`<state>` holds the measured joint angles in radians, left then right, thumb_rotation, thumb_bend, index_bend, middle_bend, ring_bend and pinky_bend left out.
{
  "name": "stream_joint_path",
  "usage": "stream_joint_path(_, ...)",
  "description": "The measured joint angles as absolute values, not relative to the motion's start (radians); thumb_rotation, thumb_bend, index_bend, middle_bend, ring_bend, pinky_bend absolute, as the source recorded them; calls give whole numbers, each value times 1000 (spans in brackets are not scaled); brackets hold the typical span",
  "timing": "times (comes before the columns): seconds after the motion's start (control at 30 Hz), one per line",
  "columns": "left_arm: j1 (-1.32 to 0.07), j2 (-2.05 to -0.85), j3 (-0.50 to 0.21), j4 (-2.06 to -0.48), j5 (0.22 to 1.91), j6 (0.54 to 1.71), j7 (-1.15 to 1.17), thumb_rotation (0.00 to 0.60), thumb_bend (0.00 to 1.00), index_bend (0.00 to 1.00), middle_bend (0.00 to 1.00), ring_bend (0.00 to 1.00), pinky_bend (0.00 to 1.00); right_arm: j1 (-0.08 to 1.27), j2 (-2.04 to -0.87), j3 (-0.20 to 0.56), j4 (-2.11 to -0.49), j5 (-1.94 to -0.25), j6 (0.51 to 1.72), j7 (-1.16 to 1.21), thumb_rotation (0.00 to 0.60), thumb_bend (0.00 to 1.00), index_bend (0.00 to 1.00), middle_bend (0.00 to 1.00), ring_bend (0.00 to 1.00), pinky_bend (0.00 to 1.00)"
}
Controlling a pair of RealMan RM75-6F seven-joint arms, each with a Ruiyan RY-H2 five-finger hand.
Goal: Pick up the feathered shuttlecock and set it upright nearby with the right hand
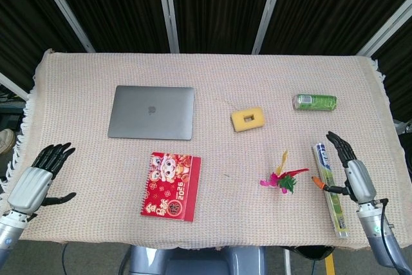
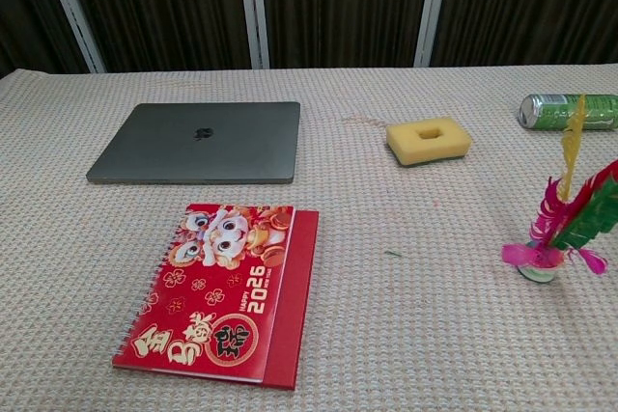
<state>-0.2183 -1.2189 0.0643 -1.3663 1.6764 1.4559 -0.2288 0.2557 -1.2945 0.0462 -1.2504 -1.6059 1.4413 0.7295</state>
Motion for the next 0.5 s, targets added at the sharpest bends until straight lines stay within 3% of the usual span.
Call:
stream_joint_path(0.23, -216, -1225, 60, -1369, 1670, 1455, -201, 600, 42, 0, 0, 0, 0, 264, -1121, 43, -1402, -1544, 1345, 429, 600, 183, 0, 0, 0, 0)
stream_joint_path(0.5, -213, -1236, 57, -1377, 1665, 1454, -161, 600, 43, 0, 0, 0, 0, 205, -1135, 55, -1506, -1410, 1419, -111, 600, 183, 0, 0, 0, 0)
